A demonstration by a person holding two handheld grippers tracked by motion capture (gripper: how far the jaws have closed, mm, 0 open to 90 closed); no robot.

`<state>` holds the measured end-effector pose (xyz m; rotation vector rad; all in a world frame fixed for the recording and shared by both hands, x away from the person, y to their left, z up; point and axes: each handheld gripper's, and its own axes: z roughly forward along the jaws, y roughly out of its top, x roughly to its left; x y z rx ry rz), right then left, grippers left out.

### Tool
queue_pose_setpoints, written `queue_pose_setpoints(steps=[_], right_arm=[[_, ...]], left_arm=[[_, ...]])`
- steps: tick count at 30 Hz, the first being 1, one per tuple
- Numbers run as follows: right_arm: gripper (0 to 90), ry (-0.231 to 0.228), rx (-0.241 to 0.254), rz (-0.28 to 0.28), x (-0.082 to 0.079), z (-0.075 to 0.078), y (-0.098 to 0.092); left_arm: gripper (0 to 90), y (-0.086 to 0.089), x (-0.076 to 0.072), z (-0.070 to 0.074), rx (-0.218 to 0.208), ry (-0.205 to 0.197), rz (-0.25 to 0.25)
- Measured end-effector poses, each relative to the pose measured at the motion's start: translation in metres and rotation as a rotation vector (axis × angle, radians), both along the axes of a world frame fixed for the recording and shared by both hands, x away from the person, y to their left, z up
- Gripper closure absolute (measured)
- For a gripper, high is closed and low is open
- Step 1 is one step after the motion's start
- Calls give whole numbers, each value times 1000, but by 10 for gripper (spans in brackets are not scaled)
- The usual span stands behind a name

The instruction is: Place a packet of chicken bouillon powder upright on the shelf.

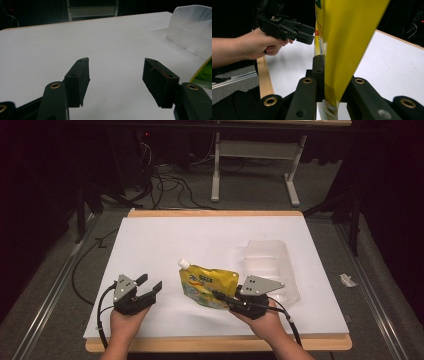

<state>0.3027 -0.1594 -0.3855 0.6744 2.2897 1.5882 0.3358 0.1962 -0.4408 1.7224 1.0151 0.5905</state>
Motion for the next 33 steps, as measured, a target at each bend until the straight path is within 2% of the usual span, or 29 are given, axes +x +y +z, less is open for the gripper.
queue_pose_setpoints(steps=[6, 10, 13, 21, 22, 29, 33], right_arm=[[823, -9, 13, -10, 1, 5, -12], [823, -17, 29, -16, 2, 10, -19], [824, -21, 21, -20, 3, 13, -24], [824, -29, 25, -22, 6, 23, -37], [824, -30, 25, -27, 6, 24, -39], [825, -22, 43, -79, 12, 37, -71], [825, -25, 41, -103, 17, 45, -94]], left_arm=[[349, -2, 1, 0, -14, -10, -1], [323, -4, 3, -2, 12, 8, -16], [293, -5, 4, -4, 24, 37, -26], [279, -3, -1, -2, 57, 29, -40], [279, -2, -1, -2, 50, 28, -38], [282, 0, 0, -3, 24, 34, -20], [284, -1, 2, -4, 32, 36, -17]])
